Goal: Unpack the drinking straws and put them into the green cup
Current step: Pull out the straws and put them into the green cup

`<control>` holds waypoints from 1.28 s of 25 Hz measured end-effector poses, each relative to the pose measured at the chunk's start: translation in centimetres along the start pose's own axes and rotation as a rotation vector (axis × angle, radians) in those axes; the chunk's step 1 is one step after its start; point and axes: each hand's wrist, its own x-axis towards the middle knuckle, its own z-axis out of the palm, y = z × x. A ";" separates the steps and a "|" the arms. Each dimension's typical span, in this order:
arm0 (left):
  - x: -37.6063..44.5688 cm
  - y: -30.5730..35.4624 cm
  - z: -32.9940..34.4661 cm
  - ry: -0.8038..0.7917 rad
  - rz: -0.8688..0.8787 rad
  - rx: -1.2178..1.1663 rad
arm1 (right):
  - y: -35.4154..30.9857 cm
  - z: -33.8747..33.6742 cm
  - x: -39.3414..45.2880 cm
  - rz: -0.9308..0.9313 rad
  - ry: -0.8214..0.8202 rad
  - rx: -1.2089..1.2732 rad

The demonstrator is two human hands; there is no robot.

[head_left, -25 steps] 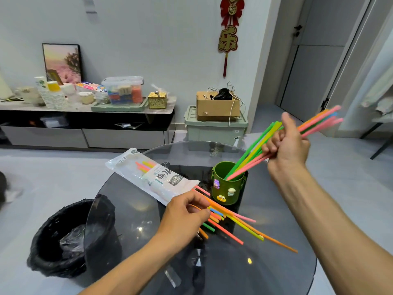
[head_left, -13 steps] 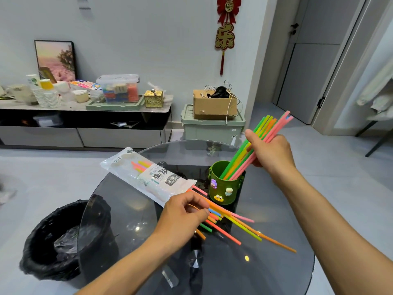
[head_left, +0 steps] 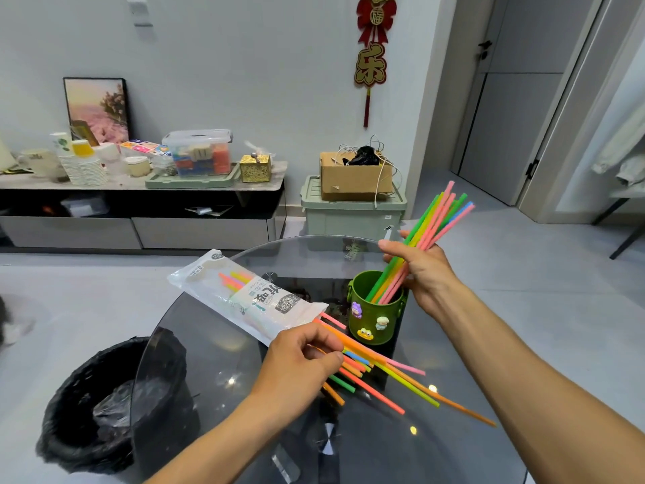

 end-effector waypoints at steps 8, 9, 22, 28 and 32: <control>0.5 -0.9 -1.2 0.050 0.169 0.259 | 0.5 -2.9 -3.1 0.172 -0.161 -0.302; 0.8 -1.2 -1.7 0.048 0.249 0.441 | 0.3 -3.9 -4.0 0.226 -0.140 -0.449; 1.1 -3.9 -2.9 -0.299 0.230 1.007 | 3.7 -5.4 -11.8 -0.105 -0.463 -1.518; 0.3 -3.3 -3.4 -0.281 0.311 0.972 | 4.4 -1.6 -11.5 -0.383 -0.293 -1.297; 0.2 -3.2 -3.3 -0.259 0.353 0.927 | 6.5 2.7 -10.4 -0.314 -0.272 -1.323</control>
